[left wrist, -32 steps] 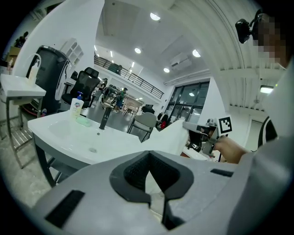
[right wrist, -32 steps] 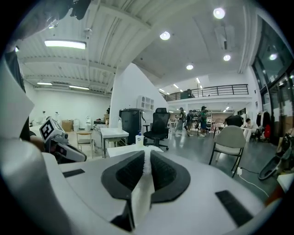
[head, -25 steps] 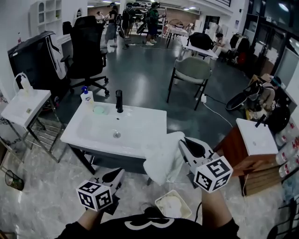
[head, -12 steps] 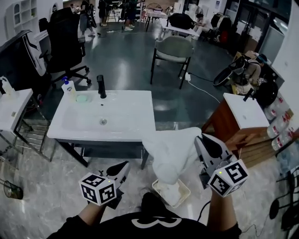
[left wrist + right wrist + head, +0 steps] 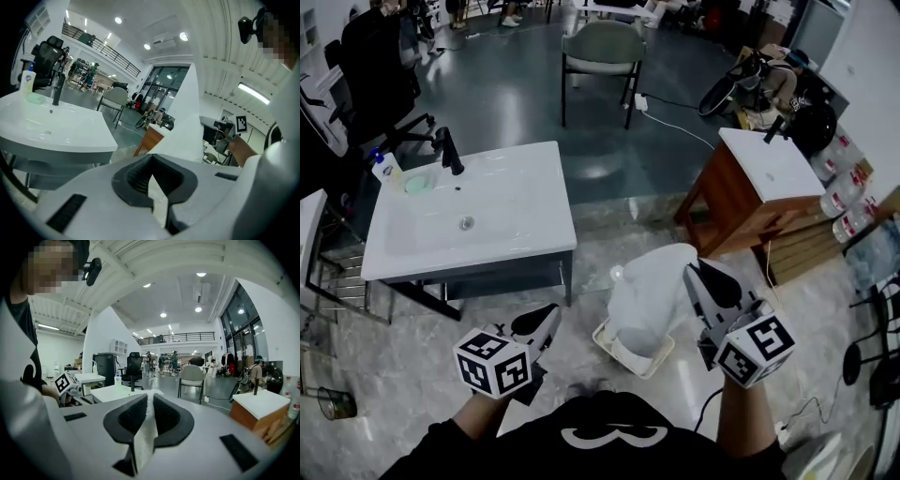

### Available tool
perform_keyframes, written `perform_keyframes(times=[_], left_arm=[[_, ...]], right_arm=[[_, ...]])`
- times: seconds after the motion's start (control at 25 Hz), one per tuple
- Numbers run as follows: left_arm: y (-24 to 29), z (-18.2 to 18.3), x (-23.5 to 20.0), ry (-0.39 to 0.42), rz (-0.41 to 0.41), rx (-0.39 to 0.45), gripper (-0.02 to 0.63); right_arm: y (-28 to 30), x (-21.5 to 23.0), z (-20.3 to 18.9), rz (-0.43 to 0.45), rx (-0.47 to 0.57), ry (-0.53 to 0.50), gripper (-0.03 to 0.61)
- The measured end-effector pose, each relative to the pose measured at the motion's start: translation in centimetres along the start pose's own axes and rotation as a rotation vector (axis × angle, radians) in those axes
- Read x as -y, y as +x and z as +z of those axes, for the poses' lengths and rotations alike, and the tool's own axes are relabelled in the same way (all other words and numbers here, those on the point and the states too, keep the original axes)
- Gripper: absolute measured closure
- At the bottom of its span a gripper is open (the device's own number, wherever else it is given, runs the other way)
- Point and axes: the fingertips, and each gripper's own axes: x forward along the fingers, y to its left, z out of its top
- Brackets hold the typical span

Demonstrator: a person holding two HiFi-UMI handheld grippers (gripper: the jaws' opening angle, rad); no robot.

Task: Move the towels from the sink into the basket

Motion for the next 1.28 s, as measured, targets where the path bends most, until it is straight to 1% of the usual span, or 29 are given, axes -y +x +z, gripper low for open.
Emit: perform_keyframes(times=[0.12, 0.28, 0.36, 0.48, 0.76, 1.0, 1.12, 1.28], left_arm=[[2.5, -0.6, 0.5, 0.006, -0.010, -0.043, 0.608], [5.6, -1.5, 1.8, 0.004, -0.016, -0.088, 0.607], [6.8, -1.9, 2.5, -0.001, -0.012, -0.111, 0.607], [8.5, -2.5, 3.0, -0.008, 0.002, -0.138, 0.608], [11.3, -5.6, 3.0, -0.027, 0.068, -0.198, 0.608], [14.0, -8.3, 2.8, -0.052, 0.081, -0.194, 0.607], [14.8, -9.5, 2.3, -0.054, 0.092, -0.201, 0.607], [15.2, -11.7, 0.8, -0.075, 0.116, -0.217, 0.608]], right_arm=[[-0.2, 1.8, -3.5, -0.012, -0.059, 0.003, 0.538], [-0.4, 4.4, -9.0, -0.002, -0.147, 0.090, 0.538], [-0.6, 5.4, -11.9, 0.004, -0.204, 0.115, 0.537], [-0.7, 6.4, -16.3, 0.022, -0.283, 0.153, 0.537], [-0.7, 8.3, -26.5, 0.052, -0.407, 0.281, 0.537], [-0.1, 9.7, -35.7, 0.023, -0.527, 0.322, 0.536], [0.0, 9.9, -40.5, 0.037, -0.610, 0.320, 0.536], [0.6, 9.6, -47.0, 0.054, -0.721, 0.321, 0.535]])
